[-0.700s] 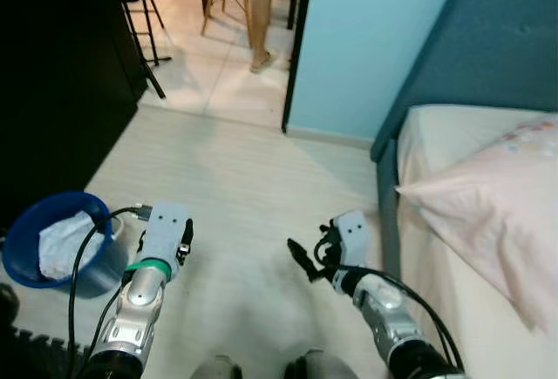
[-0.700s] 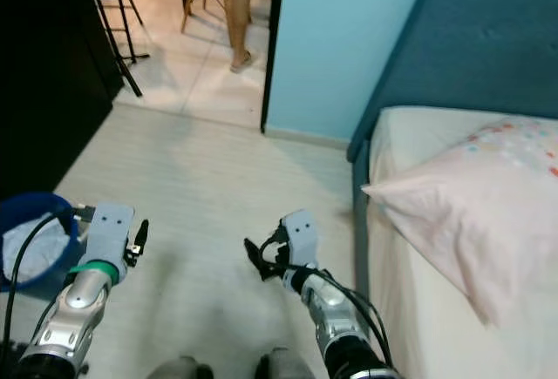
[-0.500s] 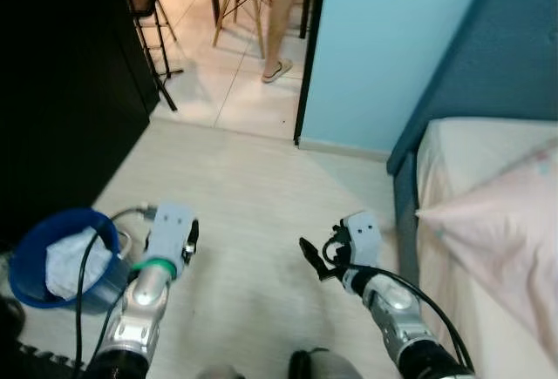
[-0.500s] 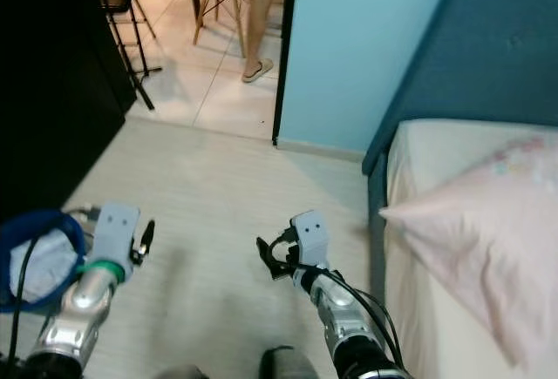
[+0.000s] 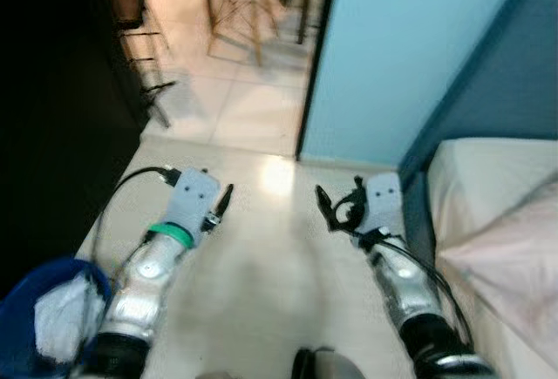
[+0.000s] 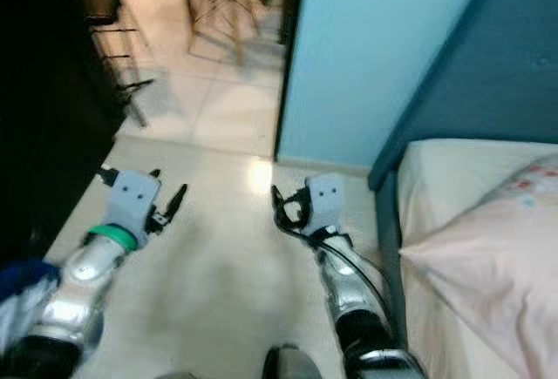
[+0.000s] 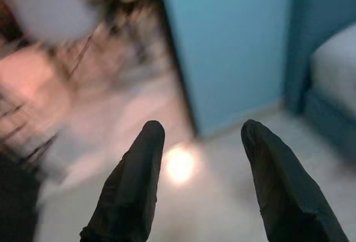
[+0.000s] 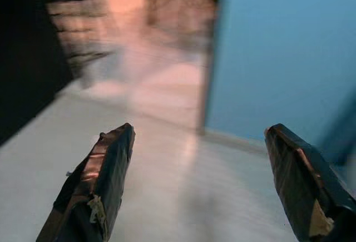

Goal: Clean up the room

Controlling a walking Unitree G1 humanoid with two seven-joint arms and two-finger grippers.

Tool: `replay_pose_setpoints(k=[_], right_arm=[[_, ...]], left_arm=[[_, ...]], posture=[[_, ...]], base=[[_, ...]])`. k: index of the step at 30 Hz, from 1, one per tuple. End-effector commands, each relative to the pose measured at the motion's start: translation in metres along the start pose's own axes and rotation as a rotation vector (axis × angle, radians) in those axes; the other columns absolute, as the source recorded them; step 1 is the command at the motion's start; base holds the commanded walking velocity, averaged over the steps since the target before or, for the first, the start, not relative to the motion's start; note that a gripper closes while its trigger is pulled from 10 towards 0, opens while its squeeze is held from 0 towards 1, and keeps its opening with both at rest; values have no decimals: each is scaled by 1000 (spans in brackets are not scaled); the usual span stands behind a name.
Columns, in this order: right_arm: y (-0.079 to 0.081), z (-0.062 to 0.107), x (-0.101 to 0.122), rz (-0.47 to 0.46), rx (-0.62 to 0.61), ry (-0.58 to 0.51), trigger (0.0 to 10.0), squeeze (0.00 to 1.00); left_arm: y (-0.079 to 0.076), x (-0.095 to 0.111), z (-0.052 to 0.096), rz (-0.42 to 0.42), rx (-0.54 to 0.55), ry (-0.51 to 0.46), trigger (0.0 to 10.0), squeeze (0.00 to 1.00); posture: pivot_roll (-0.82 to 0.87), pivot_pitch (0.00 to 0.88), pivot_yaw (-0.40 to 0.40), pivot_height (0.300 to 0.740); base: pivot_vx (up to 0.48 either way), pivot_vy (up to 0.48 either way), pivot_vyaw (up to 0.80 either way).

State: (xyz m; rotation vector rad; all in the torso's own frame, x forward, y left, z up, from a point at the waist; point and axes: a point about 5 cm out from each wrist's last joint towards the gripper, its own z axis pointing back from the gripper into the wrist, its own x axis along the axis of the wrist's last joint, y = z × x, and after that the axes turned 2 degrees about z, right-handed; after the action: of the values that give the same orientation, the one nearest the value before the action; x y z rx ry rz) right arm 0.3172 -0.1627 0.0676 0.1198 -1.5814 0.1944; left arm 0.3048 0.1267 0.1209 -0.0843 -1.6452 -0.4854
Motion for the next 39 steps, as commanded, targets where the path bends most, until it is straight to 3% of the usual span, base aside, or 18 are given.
replay_pose_setpoints(k=[1, 28, 39], right_arm=[[6, 3, -6, -15, 4, 19, 10000, 0], [19, -13, 21, 23, 43, -71, 10000, 0], [18, -17, 28, 11, 42, -87, 10000, 0]], left_arm=[[4, -10, 5, 9, 14, 50, 10000, 0], [3, -6, 7, 17, 9, 70, 10000, 0], [4, -2, 3, 82, 55, 79, 10000, 0]], posture=[[37, 41, 23, 714], [45, 42, 25, 714], [45, 30, 21, 714]], base=[[480, 0, -744], [466, 0, -732], [22, 0, -710]])
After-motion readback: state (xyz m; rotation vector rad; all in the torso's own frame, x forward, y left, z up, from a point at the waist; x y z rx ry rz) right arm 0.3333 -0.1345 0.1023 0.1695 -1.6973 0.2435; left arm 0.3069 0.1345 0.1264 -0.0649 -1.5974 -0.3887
